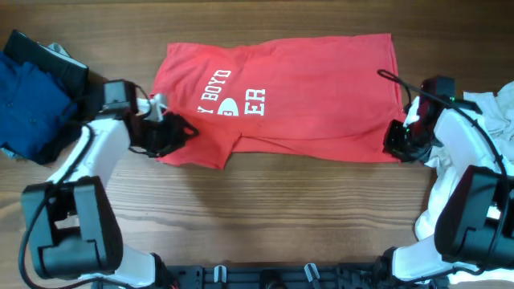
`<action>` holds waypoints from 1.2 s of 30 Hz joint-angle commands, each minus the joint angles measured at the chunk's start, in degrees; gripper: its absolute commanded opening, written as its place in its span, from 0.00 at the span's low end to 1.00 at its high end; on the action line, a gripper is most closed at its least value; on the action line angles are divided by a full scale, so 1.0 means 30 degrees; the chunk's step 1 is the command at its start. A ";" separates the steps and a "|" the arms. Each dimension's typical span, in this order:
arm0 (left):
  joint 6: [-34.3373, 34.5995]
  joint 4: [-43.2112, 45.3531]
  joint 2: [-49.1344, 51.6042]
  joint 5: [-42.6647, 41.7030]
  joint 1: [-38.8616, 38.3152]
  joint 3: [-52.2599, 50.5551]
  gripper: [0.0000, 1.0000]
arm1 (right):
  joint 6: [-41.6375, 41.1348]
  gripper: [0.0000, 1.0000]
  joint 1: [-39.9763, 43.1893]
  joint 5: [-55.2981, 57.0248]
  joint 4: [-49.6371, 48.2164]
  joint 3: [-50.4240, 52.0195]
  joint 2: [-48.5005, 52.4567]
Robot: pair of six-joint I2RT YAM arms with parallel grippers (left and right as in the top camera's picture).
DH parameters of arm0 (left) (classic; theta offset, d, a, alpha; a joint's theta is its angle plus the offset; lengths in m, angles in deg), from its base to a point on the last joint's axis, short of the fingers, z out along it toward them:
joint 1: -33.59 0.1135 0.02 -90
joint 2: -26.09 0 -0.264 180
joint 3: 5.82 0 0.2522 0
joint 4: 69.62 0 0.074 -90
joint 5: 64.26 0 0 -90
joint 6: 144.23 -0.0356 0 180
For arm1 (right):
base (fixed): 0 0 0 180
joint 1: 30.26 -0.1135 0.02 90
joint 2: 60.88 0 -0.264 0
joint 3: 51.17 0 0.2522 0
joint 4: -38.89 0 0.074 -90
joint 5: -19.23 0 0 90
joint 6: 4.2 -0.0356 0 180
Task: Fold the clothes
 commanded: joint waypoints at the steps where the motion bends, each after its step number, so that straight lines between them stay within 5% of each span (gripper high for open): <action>1: -0.0780 0.0277 0.0036 0.2127 -0.2346 -0.0015 0.57 | -0.0015 0.22 -0.0080 -0.0444 -0.0925 0.1122 0.0233; 6: -0.0780 0.0787 0.0036 0.4197 -0.4437 -0.0015 0.57 | 0.0488 0.15 -0.0073 -0.1348 -0.2208 0.1494 0.0168; 13: -0.0787 0.1523 0.0058 0.5115 -0.5333 -0.0015 0.55 | 0.0481 0.18 -0.0080 -0.3089 0.0481 -0.1464 -0.1770; 16: -0.0787 0.1953 0.0204 0.5115 -0.5690 -0.0015 0.56 | 0.0925 0.05 -0.0080 -0.2739 -0.0219 -0.1530 -0.1982; 36: -0.0794 0.3111 0.0874 0.6229 -0.7672 -0.0015 0.65 | 0.0772 0.04 -0.0517 -0.0772 -0.4197 0.0539 0.3322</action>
